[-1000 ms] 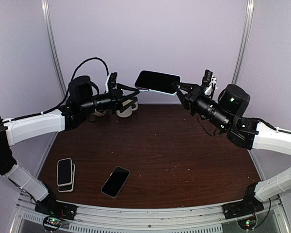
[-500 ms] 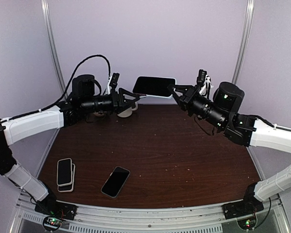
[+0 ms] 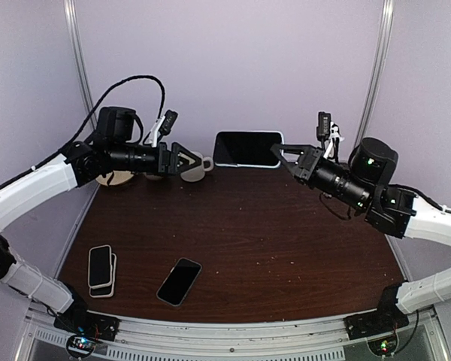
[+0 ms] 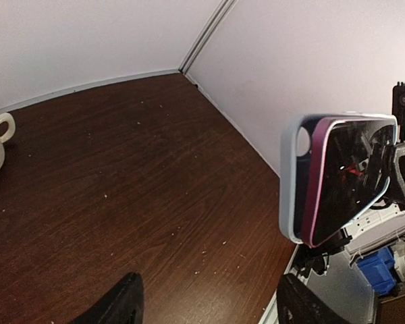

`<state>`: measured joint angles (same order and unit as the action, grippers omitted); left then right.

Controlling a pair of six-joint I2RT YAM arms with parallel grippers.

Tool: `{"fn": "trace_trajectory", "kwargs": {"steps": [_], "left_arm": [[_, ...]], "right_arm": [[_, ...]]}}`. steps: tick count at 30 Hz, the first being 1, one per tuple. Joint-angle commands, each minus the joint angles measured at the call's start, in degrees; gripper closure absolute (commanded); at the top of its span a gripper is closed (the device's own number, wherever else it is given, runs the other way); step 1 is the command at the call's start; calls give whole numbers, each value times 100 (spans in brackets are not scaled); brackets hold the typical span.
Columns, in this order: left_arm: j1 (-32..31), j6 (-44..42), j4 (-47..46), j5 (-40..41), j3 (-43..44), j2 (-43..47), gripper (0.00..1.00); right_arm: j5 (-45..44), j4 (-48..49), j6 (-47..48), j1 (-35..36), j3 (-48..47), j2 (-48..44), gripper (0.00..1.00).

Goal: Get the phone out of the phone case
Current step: Remove the phone from the bottom left corner of the phone case, then pass from the right arm to the left

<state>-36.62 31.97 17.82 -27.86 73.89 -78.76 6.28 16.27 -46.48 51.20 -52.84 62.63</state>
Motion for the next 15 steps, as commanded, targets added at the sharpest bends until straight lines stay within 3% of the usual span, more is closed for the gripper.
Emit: {"fn": "trace_trajectory", "kwargs": {"steps": [1,8,11,15], "left_arm": [[50,-1292,969,123,387,377,28],[50,-3282,1009,-142,-209,1032,21],[50,-4051,621,-358,-673,1266,18],[50,-4390,-298,-1011,-1301,1556,8]], "right_arm": [[70,282,1108,-48,70,-250,100],[100,1368,2807,-40,853,-276,100],[423,1050,3702,-40,754,-178,100],[802,788,4662,-25,728,-53,100]]}}
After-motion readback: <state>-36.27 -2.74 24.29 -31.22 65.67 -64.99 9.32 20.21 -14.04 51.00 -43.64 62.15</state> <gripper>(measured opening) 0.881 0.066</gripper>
